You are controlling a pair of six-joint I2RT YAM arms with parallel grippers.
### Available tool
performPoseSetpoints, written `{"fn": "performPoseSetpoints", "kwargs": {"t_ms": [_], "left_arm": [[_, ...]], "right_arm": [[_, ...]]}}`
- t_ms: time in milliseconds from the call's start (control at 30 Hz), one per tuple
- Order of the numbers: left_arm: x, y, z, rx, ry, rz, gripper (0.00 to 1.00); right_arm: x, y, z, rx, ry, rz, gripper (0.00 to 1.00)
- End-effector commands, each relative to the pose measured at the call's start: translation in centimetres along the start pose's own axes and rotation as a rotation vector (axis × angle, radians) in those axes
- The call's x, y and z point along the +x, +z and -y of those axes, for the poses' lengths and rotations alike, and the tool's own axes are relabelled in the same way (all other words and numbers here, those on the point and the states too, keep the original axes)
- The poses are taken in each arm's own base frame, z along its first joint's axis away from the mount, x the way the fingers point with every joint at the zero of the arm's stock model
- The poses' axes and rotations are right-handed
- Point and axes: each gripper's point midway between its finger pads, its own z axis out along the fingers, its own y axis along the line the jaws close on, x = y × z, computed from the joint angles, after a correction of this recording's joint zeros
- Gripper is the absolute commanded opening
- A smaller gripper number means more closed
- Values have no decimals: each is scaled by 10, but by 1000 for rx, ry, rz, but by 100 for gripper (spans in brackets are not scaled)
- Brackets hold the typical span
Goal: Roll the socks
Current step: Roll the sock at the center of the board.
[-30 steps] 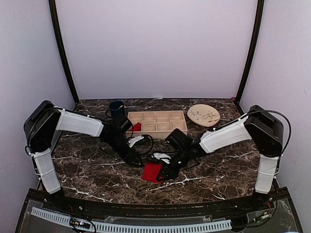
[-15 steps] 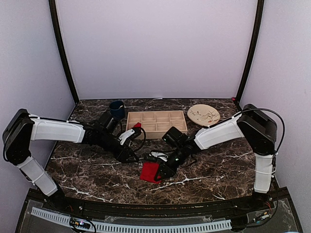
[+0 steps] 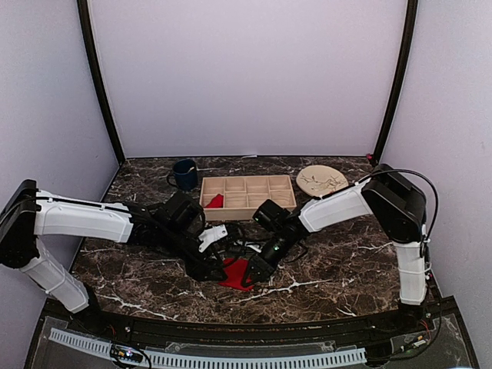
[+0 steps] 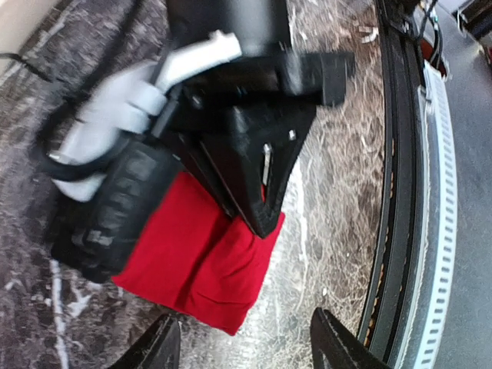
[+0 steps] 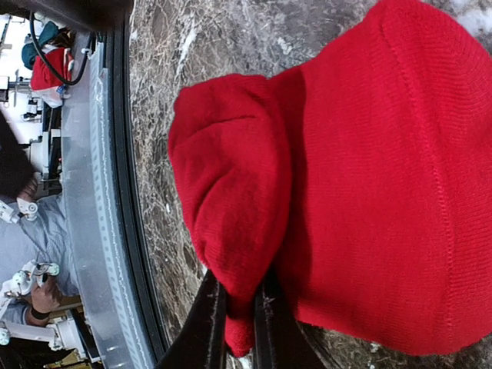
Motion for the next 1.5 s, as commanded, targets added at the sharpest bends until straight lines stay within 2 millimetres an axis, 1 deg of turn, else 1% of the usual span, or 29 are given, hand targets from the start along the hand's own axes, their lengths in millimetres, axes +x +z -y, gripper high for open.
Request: {"fn": "performPoseSetpoints", "kwargs": {"t_ms": [0, 233, 533, 733, 867, 1100, 1300, 1367, 1467], "left_arm": [[16, 9, 1, -15, 51, -90, 60], [26, 23, 3, -28, 122, -169, 60], [17, 34, 5, -32, 175, -170, 59], [12, 33, 5, -53, 208, -151, 58], [22, 40, 5, -41, 203, -192, 56], [26, 46, 8, -27, 212, -211, 52], [28, 49, 6, -40, 215, -220, 52], [28, 50, 6, -37, 216, -223, 48], [27, 51, 8, -28, 216, -220, 37]], "right_arm": [[-1, -1, -3, -53, 46, -10, 6], [1, 1, -3, -79, 61, -22, 6], [1, 2, -5, -97, 64, -35, 6], [2, 2, -5, -107, 65, -38, 6], [1, 2, -6, -115, 65, -39, 6], [2, 2, -9, -131, 65, -42, 6], [2, 2, -9, -139, 68, -46, 5], [3, 3, -8, -140, 70, -48, 6], [4, 4, -8, -140, 75, -53, 6]]}}
